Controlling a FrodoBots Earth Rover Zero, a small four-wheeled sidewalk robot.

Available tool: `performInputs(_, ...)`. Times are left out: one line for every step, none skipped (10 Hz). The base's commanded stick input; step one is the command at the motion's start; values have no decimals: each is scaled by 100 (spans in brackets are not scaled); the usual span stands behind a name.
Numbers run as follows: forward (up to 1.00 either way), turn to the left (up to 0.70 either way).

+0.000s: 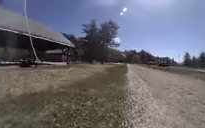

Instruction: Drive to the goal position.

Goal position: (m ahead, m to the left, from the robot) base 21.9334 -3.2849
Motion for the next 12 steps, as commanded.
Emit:
performInputs(70, 0)
performInputs(70, 0)
performInputs(70, 0)
performInputs(70, 0)
performInputs(70, 0)
performInputs(70, 0)
performInputs(70, 0)
performInputs(70, 0)
performInputs(70, 0)
performInputs(70, 0)
performInputs(18, 0)
performInputs(0, 0)
